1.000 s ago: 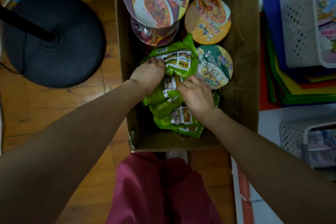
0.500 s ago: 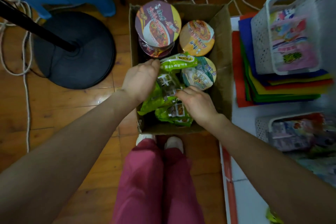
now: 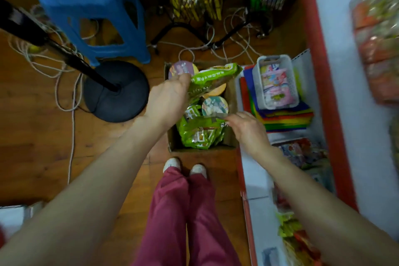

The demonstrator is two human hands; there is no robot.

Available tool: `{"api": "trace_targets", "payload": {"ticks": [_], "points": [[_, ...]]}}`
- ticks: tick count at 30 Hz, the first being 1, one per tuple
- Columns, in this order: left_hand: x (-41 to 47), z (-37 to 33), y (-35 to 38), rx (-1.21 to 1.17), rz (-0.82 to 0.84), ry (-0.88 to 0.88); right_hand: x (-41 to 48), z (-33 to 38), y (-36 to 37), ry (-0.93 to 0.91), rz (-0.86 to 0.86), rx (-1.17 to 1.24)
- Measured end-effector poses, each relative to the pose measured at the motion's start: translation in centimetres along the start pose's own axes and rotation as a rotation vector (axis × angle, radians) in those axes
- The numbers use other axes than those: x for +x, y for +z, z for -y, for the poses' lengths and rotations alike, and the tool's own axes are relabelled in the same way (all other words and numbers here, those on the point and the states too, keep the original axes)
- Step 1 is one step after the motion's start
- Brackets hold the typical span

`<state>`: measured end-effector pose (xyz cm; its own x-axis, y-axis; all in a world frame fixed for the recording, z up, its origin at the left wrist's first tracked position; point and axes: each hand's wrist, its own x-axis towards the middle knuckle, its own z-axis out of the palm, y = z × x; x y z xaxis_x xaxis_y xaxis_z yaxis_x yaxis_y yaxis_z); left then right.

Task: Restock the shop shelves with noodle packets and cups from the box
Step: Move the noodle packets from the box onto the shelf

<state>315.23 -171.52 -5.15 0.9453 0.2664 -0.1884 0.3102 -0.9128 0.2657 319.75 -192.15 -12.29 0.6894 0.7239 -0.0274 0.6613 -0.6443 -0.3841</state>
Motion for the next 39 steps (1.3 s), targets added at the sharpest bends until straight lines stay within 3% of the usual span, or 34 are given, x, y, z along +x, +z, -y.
{"api": "trace_targets", "payload": {"ticks": [6,13,24,39], "points": [[-1.0,-2.0,-10.1,-0.038,-0.186,0.032,-0.4,3.8,-9.9,0.14,-0.107,0.156],[-0.8,-2.2,-19.9,-0.136,-0.375,0.213,-0.1,8.9,-18.6,0.288,-0.244,0.311],[0.3,-2.5,-31.7,-0.313,-0.554,0.618,-2.4,17.7,-28.2,0.445,-0.582,0.137],[0.5,-12.3,-41.3,-0.666,-0.551,0.83,-9.6,23.3,-38.4,0.609,-0.891,-0.099]]}}
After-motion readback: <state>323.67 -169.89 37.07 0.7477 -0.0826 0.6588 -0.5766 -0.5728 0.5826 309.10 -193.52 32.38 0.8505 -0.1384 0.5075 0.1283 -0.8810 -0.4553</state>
